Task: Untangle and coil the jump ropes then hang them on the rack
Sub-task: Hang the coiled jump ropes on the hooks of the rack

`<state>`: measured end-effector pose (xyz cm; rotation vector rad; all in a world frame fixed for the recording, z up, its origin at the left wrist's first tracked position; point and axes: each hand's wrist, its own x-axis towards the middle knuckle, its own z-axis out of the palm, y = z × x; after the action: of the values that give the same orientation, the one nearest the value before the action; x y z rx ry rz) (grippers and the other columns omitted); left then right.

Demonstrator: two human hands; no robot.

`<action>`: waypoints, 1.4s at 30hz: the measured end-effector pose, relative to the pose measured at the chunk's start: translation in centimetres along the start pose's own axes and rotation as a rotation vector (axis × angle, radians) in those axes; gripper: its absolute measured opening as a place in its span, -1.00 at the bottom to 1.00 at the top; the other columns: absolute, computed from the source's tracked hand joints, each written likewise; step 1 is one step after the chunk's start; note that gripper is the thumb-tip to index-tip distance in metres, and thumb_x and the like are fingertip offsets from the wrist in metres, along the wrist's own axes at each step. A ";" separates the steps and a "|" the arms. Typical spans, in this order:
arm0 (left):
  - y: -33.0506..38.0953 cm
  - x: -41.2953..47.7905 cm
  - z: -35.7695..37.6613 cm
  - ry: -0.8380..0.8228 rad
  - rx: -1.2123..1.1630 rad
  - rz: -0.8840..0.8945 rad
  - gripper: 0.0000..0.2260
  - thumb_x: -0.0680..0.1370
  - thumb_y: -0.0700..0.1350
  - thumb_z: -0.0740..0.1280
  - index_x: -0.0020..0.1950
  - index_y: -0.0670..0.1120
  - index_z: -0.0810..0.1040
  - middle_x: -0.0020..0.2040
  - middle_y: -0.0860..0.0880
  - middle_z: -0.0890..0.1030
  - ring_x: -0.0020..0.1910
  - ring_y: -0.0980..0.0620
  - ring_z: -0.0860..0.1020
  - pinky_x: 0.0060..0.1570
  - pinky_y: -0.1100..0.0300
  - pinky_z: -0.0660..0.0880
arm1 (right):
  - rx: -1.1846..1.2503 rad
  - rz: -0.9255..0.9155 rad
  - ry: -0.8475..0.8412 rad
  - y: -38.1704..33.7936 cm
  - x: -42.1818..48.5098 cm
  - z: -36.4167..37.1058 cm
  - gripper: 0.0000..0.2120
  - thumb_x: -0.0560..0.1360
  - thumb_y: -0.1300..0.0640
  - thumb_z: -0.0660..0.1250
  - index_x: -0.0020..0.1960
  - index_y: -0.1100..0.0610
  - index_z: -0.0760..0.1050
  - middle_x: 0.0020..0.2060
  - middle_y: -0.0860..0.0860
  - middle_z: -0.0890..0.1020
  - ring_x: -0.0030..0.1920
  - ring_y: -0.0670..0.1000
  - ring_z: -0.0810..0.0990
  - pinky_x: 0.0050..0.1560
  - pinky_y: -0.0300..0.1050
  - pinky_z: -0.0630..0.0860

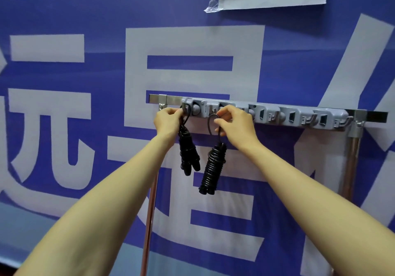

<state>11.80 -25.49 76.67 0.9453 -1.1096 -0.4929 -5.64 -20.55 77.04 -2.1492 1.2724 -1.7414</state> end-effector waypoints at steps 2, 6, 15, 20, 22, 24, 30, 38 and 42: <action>-0.3 -1.0 0.3 0.092 0.186 0.165 -0.80 0.55 -0.11 0.34 0.15 -0.13 0.51 0.10 -0.09 0.51 0.13 -0.05 0.48 0.16 0.07 0.45 | 0.012 0.003 0.005 -0.1 0.2 -0.1 -0.87 0.52 0.27 0.36 0.06 0.20 0.54 -0.24 -0.02 0.62 -0.29 0.01 0.67 -0.22 -0.08 0.65; -1.2 -6.3 0.9 0.110 0.343 0.594 -0.70 0.56 -0.07 0.33 0.22 -0.14 0.41 0.12 -0.08 0.40 0.12 0.01 0.35 0.18 0.14 0.30 | 0.021 -0.006 0.044 -0.8 0.8 -0.4 -0.89 0.51 0.28 0.37 0.04 0.22 0.54 -0.28 -0.01 0.61 -0.37 -0.04 0.64 -0.31 -0.14 0.63; -2.9 -8.6 1.9 -0.276 0.358 0.298 -0.62 0.46 -0.01 0.46 0.23 -0.06 0.48 0.14 -0.03 0.57 0.03 0.04 0.56 0.08 0.07 0.53 | 0.049 0.015 0.058 -1.9 2.8 0.1 -0.92 0.53 0.26 0.35 0.01 0.20 0.55 -0.26 0.07 0.64 -0.25 0.09 0.68 -0.26 -0.08 0.65; -3.6 -9.0 2.1 -0.323 0.383 0.230 -0.64 0.45 0.00 0.46 0.18 -0.08 0.49 0.12 -0.01 0.57 -0.03 0.02 0.59 0.05 -0.02 0.55 | -0.050 0.061 0.027 -0.9 2.8 0.9 -0.89 0.55 0.25 0.32 0.07 0.19 0.55 -0.15 0.10 0.64 -0.23 0.09 0.68 -0.24 -0.10 0.65; -4.1 -9.2 2.2 -0.318 0.396 0.221 -0.64 0.46 0.00 0.46 0.18 -0.07 0.48 0.12 -0.01 0.56 -0.02 0.01 0.59 0.06 -0.03 0.55 | -0.065 0.051 0.013 -0.5 2.5 1.1 -0.87 0.56 0.27 0.31 0.10 0.17 0.53 -0.14 0.13 0.64 -0.22 0.07 0.67 -0.18 -0.02 0.65; -4.4 -9.3 2.4 -0.305 0.420 0.216 -0.64 0.47 0.00 0.45 0.19 -0.07 0.47 0.13 -0.02 0.55 0.00 0.01 0.58 0.06 -0.02 0.55 | -0.098 0.024 0.000 -0.1 2.3 1.4 -0.85 0.55 0.26 0.30 0.11 0.14 0.51 -0.15 0.12 0.64 -0.21 0.06 0.65 -0.10 0.06 0.64; -4.5 -10.1 2.1 -0.280 0.557 0.274 -0.53 0.52 -0.20 0.37 0.39 -0.19 0.32 0.31 -0.16 0.41 0.29 -0.10 0.40 0.25 0.13 0.33 | -0.296 -0.015 -0.129 0.5 0.5 0.3 -0.51 0.55 0.20 0.30 0.44 0.01 0.31 0.15 0.07 0.58 0.08 0.10 0.57 0.14 0.05 0.52; -5.6 -15.4 -0.4 -0.265 0.838 0.580 -0.62 0.46 -0.29 0.37 0.26 -0.24 0.43 0.22 -0.19 0.43 0.25 -0.17 0.34 0.25 -0.02 0.38 | -0.578 -0.047 -0.221 0.8 -6.6 -2.2 -0.52 0.56 0.18 0.24 0.46 0.06 0.24 0.29 0.10 0.44 0.23 0.15 0.46 0.11 0.12 0.48; -6.4 -19.4 -2.7 -0.392 1.040 0.530 -0.61 0.50 -0.21 0.36 0.31 -0.22 0.44 0.33 -0.19 0.39 0.33 -0.18 0.31 0.19 0.00 0.36 | -0.688 -0.019 -0.331 2.2 -12.1 -3.5 -0.51 0.57 0.20 0.22 0.48 0.11 0.23 0.34 0.11 0.38 0.32 0.16 0.36 0.16 0.10 0.46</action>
<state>7.28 -13.37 60.68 1.3880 -1.9676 0.4232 -9.77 -12.79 67.79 -2.6302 1.9374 -0.9480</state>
